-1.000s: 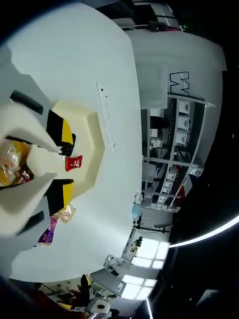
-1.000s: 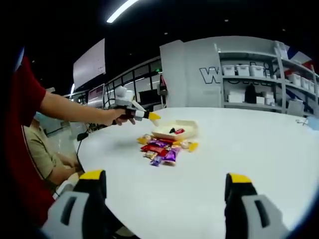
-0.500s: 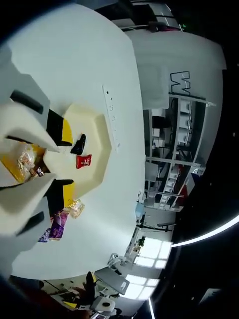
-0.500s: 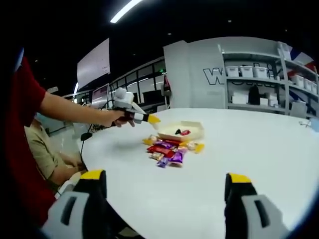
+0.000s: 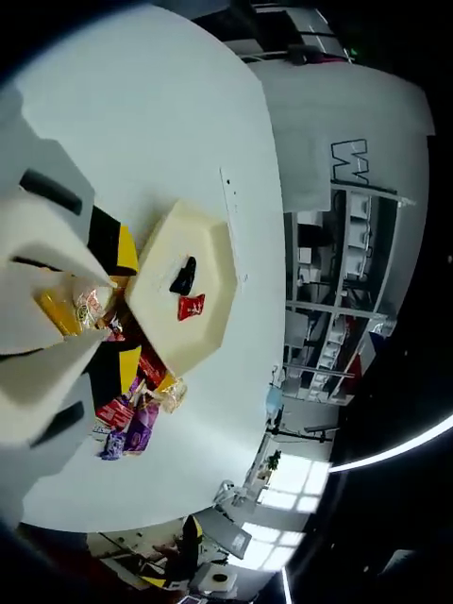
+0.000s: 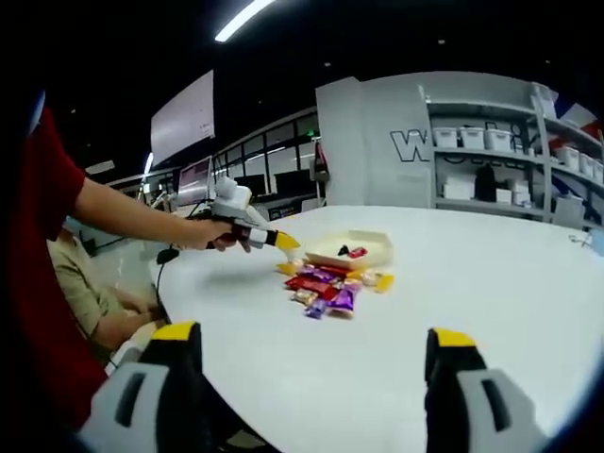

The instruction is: Place the target food into the container with the food tongs after gripping and lifting it, then release it inside without dropping or visibly crushing the food.

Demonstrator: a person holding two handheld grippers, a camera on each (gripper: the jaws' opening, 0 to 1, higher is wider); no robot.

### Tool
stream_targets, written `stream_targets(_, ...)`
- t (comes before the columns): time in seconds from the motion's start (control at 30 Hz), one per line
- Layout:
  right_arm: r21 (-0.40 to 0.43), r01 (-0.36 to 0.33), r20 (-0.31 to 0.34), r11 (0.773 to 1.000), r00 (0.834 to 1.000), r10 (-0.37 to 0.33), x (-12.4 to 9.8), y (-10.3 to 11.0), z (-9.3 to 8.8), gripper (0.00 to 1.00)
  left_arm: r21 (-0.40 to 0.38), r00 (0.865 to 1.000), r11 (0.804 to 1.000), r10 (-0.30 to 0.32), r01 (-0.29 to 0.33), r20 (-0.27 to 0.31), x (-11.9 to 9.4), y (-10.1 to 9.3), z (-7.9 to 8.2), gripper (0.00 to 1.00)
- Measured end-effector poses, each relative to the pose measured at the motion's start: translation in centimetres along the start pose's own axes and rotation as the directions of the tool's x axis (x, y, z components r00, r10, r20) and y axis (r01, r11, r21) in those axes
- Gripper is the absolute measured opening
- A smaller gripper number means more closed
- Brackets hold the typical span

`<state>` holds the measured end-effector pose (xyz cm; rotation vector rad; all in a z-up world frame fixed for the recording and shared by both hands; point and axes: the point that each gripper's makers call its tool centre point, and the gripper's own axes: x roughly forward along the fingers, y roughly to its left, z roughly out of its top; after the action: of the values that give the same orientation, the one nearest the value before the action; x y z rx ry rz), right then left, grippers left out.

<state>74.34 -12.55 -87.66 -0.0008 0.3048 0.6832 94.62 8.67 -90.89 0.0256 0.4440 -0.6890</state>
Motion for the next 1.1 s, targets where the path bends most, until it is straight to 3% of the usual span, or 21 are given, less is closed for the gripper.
stream_targets(0.53,-0.012,-0.026,-0.002,1.0,1.0,0.026,0.3,1.2,-0.1,0.97,-0.013,0.999,0.999,-0.041,0.041,-0.021,-2.9,-1.9,-2.0,0.25)
stream_targets(0.8,-0.028,-0.05,0.008,0.998,0.999,0.05,1.0,1.7,0.3,0.98,-0.06,0.996,0.995,-0.072,0.075,0.046,-5.1,-3.8,-1.5,0.26)
stream_targets(0.93,-0.035,-0.06,0.01,0.998,0.998,0.06,1.1,1.9,0.6,0.98,-0.032,0.995,0.995,-0.099,0.1,0.025,-4.8,-5.1,-2.1,0.26)
stream_targets(1.1,-0.034,-0.057,0.02,0.998,0.998,0.058,0.9,1.9,0.8,0.98,-0.03,0.995,0.994,-0.103,0.103,0.011,-4.1,-5.3,-2.9,0.26)
